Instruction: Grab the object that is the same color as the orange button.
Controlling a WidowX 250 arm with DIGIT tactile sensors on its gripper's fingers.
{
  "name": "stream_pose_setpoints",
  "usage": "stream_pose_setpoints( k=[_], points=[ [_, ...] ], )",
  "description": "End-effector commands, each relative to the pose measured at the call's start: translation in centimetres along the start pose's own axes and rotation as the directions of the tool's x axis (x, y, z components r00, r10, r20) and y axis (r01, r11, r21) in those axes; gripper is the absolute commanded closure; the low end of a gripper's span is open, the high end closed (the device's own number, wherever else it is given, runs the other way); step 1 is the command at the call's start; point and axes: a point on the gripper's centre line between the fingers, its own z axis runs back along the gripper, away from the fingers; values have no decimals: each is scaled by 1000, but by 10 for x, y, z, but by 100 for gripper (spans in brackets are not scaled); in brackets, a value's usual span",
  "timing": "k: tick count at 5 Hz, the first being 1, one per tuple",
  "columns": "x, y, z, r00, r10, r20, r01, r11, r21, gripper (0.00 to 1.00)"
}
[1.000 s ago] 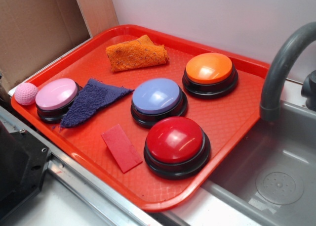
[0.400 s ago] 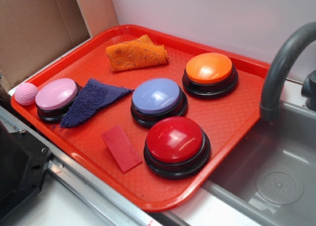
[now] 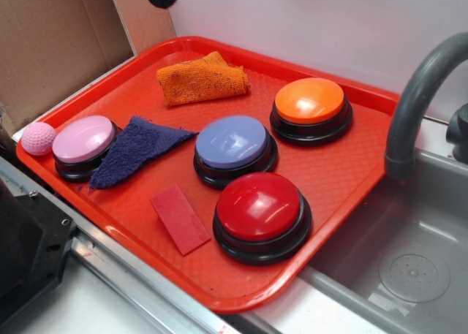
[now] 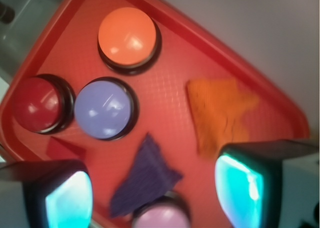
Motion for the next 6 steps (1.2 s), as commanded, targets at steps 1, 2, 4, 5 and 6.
stream_pose_setpoints(
  k=[1,2,4,5,6],
  points=[
    [0,5,7,1000,4,18,-4,1000,19,0],
    [0,5,7,1000,4,18,-4,1000,19,0],
    [-2,53,-35,999,5,-53,-2,999,52,0],
    [-3,64,-67,994,-30,-105,31,999,8,0],
    [-7,82,-105,989,-5,-146,0,999,-35,0]
  ],
)
